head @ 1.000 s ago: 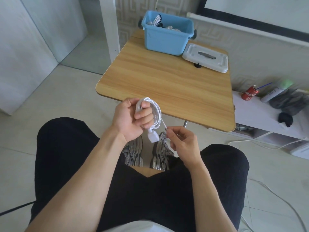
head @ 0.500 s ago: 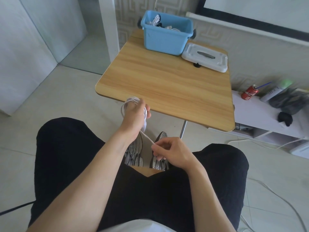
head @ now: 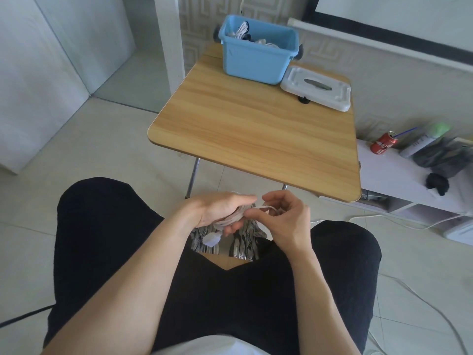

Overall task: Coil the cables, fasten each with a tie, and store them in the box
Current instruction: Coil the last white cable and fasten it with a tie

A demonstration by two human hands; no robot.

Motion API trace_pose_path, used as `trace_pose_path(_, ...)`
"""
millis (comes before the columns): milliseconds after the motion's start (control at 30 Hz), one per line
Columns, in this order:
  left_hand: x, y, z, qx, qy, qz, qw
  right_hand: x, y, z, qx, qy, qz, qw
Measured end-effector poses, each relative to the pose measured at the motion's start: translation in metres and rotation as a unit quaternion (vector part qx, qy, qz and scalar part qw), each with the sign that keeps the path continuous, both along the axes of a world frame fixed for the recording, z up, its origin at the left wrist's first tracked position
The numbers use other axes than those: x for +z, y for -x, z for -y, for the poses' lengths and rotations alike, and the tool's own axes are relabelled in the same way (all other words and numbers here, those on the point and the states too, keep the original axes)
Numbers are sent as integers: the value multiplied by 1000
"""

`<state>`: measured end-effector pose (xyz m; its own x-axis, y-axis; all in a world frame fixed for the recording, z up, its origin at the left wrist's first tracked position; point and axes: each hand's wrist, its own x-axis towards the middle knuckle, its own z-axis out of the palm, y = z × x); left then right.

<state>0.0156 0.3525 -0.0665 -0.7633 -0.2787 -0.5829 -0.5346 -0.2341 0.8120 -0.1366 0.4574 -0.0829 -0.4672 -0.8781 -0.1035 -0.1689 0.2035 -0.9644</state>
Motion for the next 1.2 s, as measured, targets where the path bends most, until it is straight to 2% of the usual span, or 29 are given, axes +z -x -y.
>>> trace_pose_path(133, 4, -2, -1, -57, -41, 17, 997, -4, -3, 1, 17, 32, 27, 999)
trace_pose_path(200, 5, -7, 1, -61, -64, -9, 996, -7, -1, 2, 14, 35, 44, 998)
trace_pose_path(267, 4, -11, 5, -27, -79, -44, 996, -11, 0, 2, 16, 34, 83, 996)
trace_pose_path(333, 2, -13, 7, 16, -76, -42, 996, -13, 1, 1, 15, 36, 103, 994)
trace_pose_path(467, -8, -10, 6, 50, -69, 13, 996, -13, 1, 3, -11, 69, 78, 994)
trace_pose_path(667, -19, -3, 7, 166, -90, -16, 982, -8, 0, 3, -24, 121, 77, 989)
trace_pose_path(800, -29, -2, 12, 336, -136, 5, 932, -5, 4, 0, 4, 140, 96, 985)
trace_pose_path(933, -42, -5, 19, 524, -216, -33, 823, -3, 1, -1, 52, 144, 107, 982)
trace_pose_path(1000, -46, -9, 21, 545, -261, -56, 795, -2, 1, 0, 52, 145, 109, 982)
trace_pose_path(1067, -44, -11, 19, 513, -279, -64, 809, -1, 1, 0, 33, 151, 114, 981)
trace_pose_path(1133, -37, -11, 15, 411, -223, -55, 882, -1, 1, 0, 10, 155, 114, 981)
trace_pose_path(1200, -28, -8, 9, 254, -143, -42, 956, -2, 0, 1, -14, 158, 107, 982)
